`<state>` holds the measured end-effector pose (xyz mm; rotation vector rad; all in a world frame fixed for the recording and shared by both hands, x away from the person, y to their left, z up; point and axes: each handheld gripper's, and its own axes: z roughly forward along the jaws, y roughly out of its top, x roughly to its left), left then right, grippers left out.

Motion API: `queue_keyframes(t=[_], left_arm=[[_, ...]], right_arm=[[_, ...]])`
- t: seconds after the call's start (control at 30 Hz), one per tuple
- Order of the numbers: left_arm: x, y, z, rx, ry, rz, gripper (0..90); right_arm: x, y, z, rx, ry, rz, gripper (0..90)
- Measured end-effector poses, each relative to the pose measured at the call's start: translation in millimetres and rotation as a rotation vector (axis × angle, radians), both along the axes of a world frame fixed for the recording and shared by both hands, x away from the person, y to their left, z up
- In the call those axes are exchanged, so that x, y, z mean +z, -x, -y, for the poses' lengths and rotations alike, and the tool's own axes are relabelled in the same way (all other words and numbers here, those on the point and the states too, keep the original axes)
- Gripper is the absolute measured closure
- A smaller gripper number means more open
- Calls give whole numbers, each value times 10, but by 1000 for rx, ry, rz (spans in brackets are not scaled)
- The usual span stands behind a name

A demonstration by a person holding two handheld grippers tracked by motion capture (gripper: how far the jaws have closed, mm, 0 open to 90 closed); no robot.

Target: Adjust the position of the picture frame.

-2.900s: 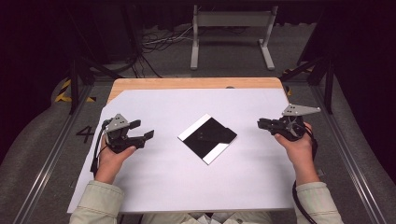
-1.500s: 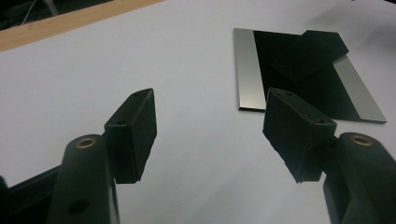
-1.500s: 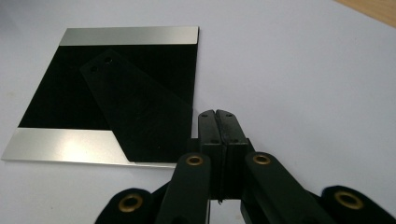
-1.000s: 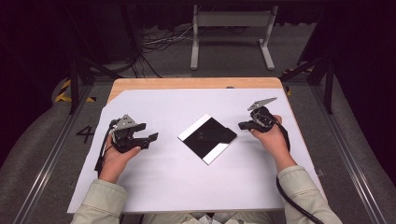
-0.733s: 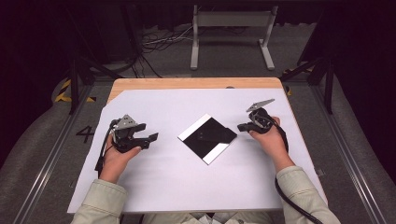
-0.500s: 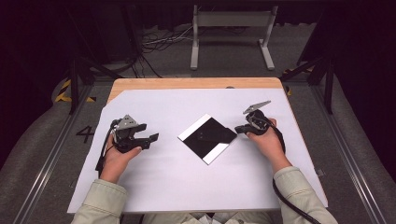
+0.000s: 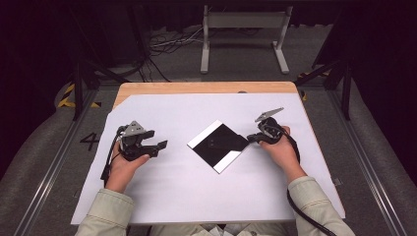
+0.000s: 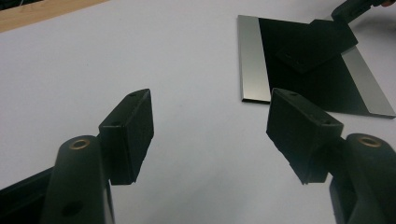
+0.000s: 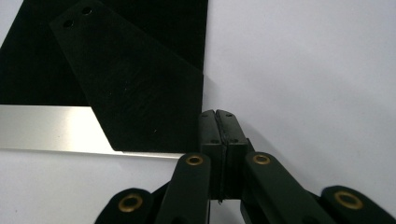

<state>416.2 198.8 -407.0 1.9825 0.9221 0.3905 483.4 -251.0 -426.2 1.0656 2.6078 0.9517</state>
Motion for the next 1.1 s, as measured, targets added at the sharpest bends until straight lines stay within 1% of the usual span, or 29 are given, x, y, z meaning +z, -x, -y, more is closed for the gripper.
queue_keyframes(t=[0.07, 0.1, 0.17, 0.27, 0.33, 0.37, 0.47, 0.53, 0.63, 0.8, 0.87, 0.93, 1.0, 1.07, 1.1], left_arm=[[-2, -3, -2, 1, 4, -1, 324], [-6, -5, -5, -1, 16, -7, 324], [-9, -8, -8, 3, 24, -13, 323], [-11, -14, -12, -1, 27, -16, 323], [-11, -14, -10, 1, 28, -17, 323], [-13, -15, -8, 1, 29, -17, 324], [-17, -22, -3, 1, 22, -9, 324], [-19, -21, 1, 3, 24, -12, 325], [-17, -24, -3, 5, 21, -8, 332], [-13, -14, -3, 14, 22, -11, 340], [-10, -17, -11, 26, 4, 1, 356], [-14, -18, -21, 46, 0, 0, 391], [-16, -14, -32, 61, -2, -10, 428], [-16, -16, -47, 69, -10, -6, 470], [-16, -16, -47, 69, -10, -6, 502]], right_arm=[[-9, 10, 12, 1, 0, -3, 900], [-12, 14, 15, 1, -1, -5, 900], [-18, 26, 24, 1, -3, -5, 900], [-20, 37, 32, 5, -3, -1, 900], [-18, 42, 30, 8, -8, -7, 900], [-18, 50, 14, 26, 0, -9, 900], [-10, 63, -7, 40, 4, -9, 900], [-11, 74, -20, 47, 4, -10, 900], [-14, 119, -75, 75, 11, -14, 900], [-9, 158, -129, 104, 16, -17, 900], [-4, 174, -153, 116, 20, -18, 900], [1, 198, -186, 132, 20, -19, 900], [7, 219, -216, 144, 18, -20, 900], [10, 244, -262, 163, 21, -16, 900], [10, 244, -262, 163, 21, -16, 900]])
